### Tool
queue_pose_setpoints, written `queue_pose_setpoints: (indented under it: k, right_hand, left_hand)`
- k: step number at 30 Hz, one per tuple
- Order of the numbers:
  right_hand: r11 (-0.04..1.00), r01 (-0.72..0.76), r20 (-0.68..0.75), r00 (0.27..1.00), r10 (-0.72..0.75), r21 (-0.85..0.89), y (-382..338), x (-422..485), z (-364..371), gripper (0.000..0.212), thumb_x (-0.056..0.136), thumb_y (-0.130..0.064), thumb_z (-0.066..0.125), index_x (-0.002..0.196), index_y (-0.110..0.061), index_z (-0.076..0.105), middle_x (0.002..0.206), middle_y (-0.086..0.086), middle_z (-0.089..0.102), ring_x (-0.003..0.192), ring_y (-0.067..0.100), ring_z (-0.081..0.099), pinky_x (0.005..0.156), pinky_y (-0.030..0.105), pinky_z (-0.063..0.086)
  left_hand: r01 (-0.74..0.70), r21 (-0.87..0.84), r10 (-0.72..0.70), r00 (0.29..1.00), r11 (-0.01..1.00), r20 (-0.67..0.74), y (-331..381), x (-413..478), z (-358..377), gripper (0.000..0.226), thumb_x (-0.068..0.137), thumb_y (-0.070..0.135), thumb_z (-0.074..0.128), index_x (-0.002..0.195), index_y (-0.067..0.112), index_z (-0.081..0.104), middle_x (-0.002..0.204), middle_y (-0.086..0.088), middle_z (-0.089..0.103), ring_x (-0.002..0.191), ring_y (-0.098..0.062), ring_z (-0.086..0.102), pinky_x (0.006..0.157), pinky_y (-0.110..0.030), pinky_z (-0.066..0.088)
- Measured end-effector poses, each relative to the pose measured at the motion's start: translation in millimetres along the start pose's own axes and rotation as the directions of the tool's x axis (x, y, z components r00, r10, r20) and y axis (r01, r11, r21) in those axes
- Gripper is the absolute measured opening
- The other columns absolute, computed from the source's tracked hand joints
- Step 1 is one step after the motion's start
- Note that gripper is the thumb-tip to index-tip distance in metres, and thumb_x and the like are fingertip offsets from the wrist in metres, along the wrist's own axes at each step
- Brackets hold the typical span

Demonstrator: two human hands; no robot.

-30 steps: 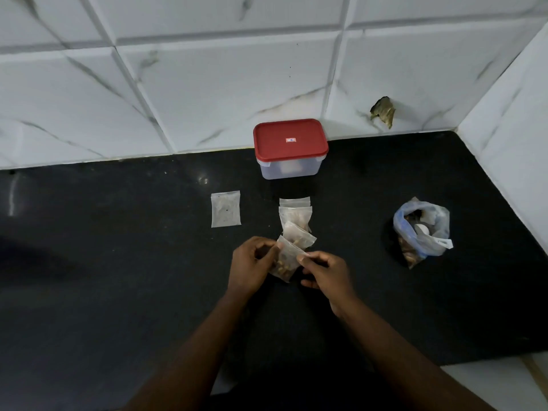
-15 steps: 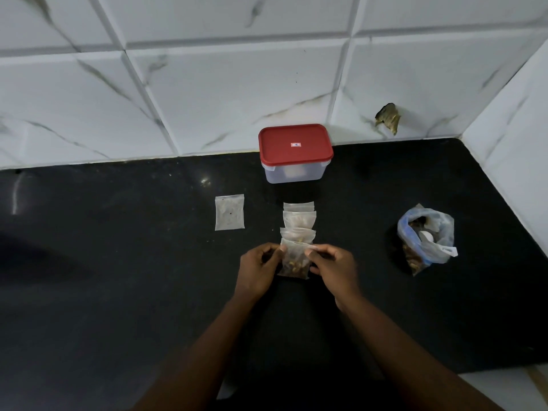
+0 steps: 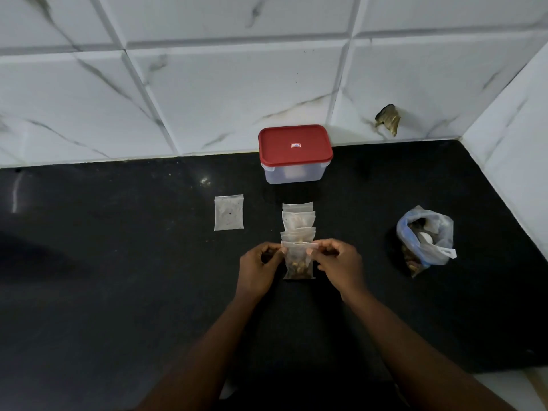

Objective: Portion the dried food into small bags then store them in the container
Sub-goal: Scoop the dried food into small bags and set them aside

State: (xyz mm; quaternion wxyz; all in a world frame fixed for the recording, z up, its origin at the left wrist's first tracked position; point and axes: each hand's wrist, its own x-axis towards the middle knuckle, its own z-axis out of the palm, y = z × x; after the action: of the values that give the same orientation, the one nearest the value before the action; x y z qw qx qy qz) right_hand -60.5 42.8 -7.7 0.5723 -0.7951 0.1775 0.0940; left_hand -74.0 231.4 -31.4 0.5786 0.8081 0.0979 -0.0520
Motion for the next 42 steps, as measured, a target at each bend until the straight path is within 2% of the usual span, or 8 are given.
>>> queue_pose_setpoints:
  k: [5, 9, 14, 23, 27, 32, 37, 42]
  right_hand:
    - [0.99, 0.139, -0.102, 0.985, -0.141, -0.02, -11, -8, -3, 0.024, 0.083, -0.015, 0.08, 0.103, -0.025, 0.071, 0.095, -0.008, 0.07, 0.084, 0.0, 0.066, 0.07, 0.01, 0.052]
    - [0.929, 0.348, -0.12, 0.924, -0.362, -0.124, -24, -8, 0, 0.023, 0.083, -0.004, 0.077, 0.098, -0.021, 0.072, 0.095, -0.01, 0.066, 0.08, 0.006, 0.065, 0.069, 0.012, 0.052]
    - [0.854, 0.469, 0.026, 0.879, -0.476, -0.225, -50, 2, 13, 0.017, 0.086, -0.004, 0.074, 0.093, -0.019, 0.075, 0.093, -0.014, 0.067, 0.083, 0.001, 0.066, 0.072, 0.013, 0.052]
    - [0.896, 0.382, 0.271, 0.908, -0.319, -0.227, -94, 44, 80, 0.016, 0.089, -0.013, 0.075, 0.104, -0.017, 0.076, 0.091, -0.011, 0.071, 0.081, -0.003, 0.065, 0.075, 0.01, 0.049]
    - [0.898, 0.331, 0.29, 0.925, -0.247, -0.289, -104, 65, 109, 0.023, 0.091, -0.011, 0.073, 0.113, -0.013, 0.074, 0.101, -0.002, 0.074, 0.086, 0.001, 0.064, 0.074, 0.007, 0.045]
    - [0.9, 0.199, 0.296, 0.952, -0.083, -0.388, -112, 92, 137, 0.032, 0.089, -0.015, 0.075, 0.121, -0.013, 0.071, 0.112, 0.004, 0.075, 0.105, 0.016, 0.069, 0.095, 0.03, 0.054]
    - [0.892, 0.104, 0.298, 0.954, 0.036, -0.441, -113, 103, 155, 0.032, 0.092, -0.018, 0.072, 0.123, -0.012, 0.068, 0.114, 0.006, 0.071, 0.102, 0.019, 0.065, 0.081, 0.029, 0.05]
    - [0.953, -0.024, 0.249, 0.963, 0.103, -0.301, -109, 109, 166, 0.039, 0.091, -0.015, 0.07, 0.129, -0.013, 0.064, 0.121, 0.007, 0.069, 0.107, 0.023, 0.068, 0.094, 0.039, 0.057]
  left_hand:
    - [-0.012, -0.031, 0.011, 0.999, 0.999, -0.038, 5, 1, -3, 0.009, 0.097, 0.021, 0.07, 0.105, 0.022, 0.075, 0.1, 0.011, 0.076, 0.093, 0.003, 0.072, 0.081, -0.016, 0.058]
    - [-0.005, 0.0, 0.005, 0.996, 1.0, -0.084, 10, 6, -12, 0.009, 0.096, 0.02, 0.071, 0.104, 0.024, 0.075, 0.099, 0.011, 0.075, 0.092, 0.003, 0.07, 0.083, -0.016, 0.057]
    - [0.022, 0.062, -0.011, 0.985, 0.998, -0.17, 17, 19, -31, 0.008, 0.096, 0.024, 0.071, 0.103, 0.026, 0.074, 0.099, 0.016, 0.073, 0.091, 0.006, 0.067, 0.082, -0.015, 0.053]
    - [0.134, 0.203, -0.071, 0.953, 0.97, -0.294, 18, 67, -83, 0.017, 0.095, 0.024, 0.072, 0.112, 0.022, 0.072, 0.107, 0.006, 0.07, 0.095, -0.005, 0.067, 0.087, -0.034, 0.06]
    - [0.197, 0.253, -0.117, 0.946, 0.947, -0.302, 13, 86, -92, 0.032, 0.094, 0.024, 0.073, 0.125, 0.018, 0.067, 0.126, 0.0, 0.067, 0.107, -0.012, 0.065, 0.085, -0.027, 0.053]
    - [0.284, 0.304, -0.176, 0.925, 0.909, -0.338, 5, 103, -98, 0.045, 0.091, 0.025, 0.075, 0.133, 0.015, 0.062, 0.133, -0.006, 0.058, 0.107, -0.01, 0.056, 0.079, -0.021, 0.044]
    - [0.356, 0.259, -0.268, 0.908, 0.898, -0.321, -3, 119, -101, 0.053, 0.089, 0.024, 0.077, 0.137, 0.011, 0.055, 0.134, -0.008, 0.054, 0.118, -0.018, 0.057, 0.099, -0.032, 0.052]
    - [0.328, 0.166, -0.273, 0.919, 0.93, -0.285, -7, 124, -98, 0.066, 0.08, 0.03, 0.078, 0.139, 0.012, 0.053, 0.125, -0.002, 0.063, 0.119, -0.018, 0.061, 0.098, -0.041, 0.057]
